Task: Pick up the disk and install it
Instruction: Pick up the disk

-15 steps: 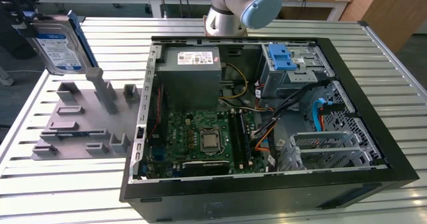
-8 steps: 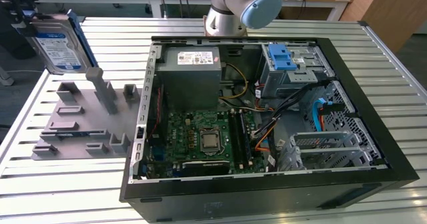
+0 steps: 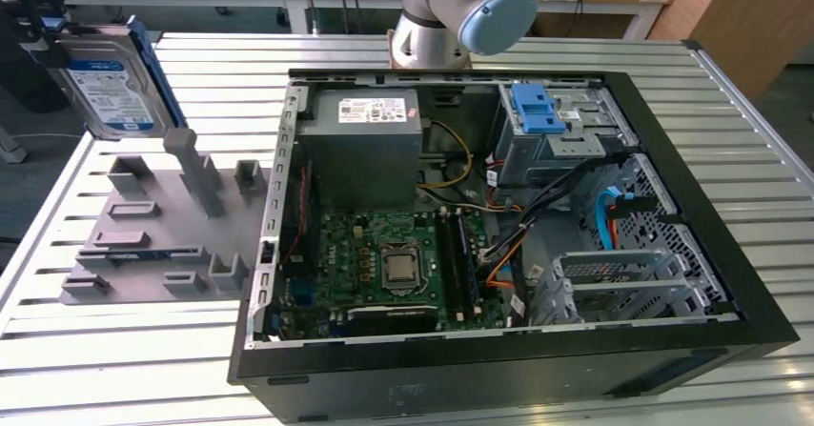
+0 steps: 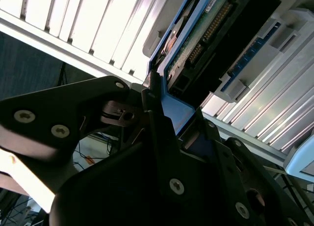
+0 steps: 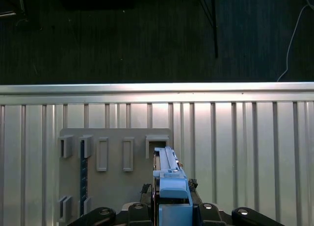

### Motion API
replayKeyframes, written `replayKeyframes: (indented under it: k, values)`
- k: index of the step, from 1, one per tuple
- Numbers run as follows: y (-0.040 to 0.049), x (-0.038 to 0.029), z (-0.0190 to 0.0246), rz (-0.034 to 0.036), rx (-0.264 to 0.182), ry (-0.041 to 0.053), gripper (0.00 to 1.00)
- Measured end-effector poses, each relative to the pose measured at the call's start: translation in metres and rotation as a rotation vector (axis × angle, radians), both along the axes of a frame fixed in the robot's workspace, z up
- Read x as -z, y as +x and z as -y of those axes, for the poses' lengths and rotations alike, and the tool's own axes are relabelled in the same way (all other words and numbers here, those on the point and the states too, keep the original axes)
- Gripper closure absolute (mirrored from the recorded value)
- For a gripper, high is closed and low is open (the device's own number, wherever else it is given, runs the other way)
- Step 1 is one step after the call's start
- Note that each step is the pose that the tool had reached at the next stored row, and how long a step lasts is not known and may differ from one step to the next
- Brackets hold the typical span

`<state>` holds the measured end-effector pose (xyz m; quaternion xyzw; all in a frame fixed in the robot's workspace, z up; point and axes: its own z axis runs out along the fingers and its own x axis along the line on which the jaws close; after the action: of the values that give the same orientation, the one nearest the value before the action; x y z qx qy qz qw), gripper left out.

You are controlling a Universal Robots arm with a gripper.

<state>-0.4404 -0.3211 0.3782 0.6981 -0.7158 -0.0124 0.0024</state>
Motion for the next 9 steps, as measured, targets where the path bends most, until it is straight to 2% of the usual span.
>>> replayKeyframes:
  k: [9]
  values:
    - [0.0000,-0.0022,-0.0001,0.0000,0.000,0.0000,0.64]
